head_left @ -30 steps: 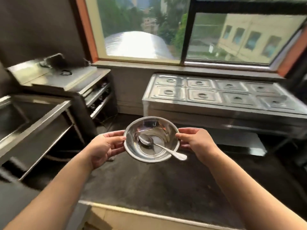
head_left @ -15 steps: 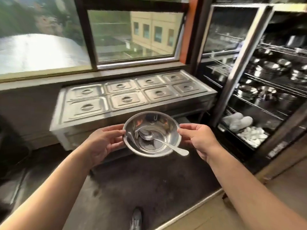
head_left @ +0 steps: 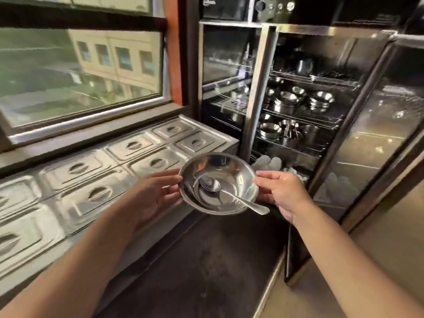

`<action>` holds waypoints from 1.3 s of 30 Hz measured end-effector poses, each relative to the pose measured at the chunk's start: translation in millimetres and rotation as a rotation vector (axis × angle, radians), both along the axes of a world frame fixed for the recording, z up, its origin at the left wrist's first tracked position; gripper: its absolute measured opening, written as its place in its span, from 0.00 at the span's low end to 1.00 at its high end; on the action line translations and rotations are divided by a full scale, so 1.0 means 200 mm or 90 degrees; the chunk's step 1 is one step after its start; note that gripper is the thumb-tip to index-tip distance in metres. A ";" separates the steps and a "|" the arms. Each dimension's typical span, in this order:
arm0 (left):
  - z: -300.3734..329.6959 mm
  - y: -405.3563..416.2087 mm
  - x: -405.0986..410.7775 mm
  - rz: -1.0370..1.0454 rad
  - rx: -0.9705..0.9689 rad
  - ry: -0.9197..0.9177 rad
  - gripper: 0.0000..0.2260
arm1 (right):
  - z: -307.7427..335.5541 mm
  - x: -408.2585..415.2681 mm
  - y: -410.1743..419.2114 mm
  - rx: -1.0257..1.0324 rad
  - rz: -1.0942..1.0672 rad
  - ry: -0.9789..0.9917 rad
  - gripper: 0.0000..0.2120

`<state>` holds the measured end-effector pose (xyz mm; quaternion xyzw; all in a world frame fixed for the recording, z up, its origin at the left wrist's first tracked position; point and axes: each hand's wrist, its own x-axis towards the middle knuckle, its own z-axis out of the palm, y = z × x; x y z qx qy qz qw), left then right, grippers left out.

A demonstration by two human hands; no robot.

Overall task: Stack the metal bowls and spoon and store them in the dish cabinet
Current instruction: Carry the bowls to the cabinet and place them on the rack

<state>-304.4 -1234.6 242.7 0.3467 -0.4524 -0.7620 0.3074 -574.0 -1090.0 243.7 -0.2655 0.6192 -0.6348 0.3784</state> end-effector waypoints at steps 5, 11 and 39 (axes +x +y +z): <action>0.00 -0.25 -0.26 -0.071 0.032 0.010 0.22 | -0.02 -0.16 -0.08 0.003 -0.085 -0.004 0.11; -0.05 -0.45 -0.65 -0.133 0.031 0.004 0.20 | -0.07 -0.45 -0.17 -0.006 -0.154 -0.020 0.08; -0.08 -1.50 -2.86 -0.235 0.023 -0.047 0.16 | -0.14 -2.45 -1.07 0.015 -0.333 -0.054 0.09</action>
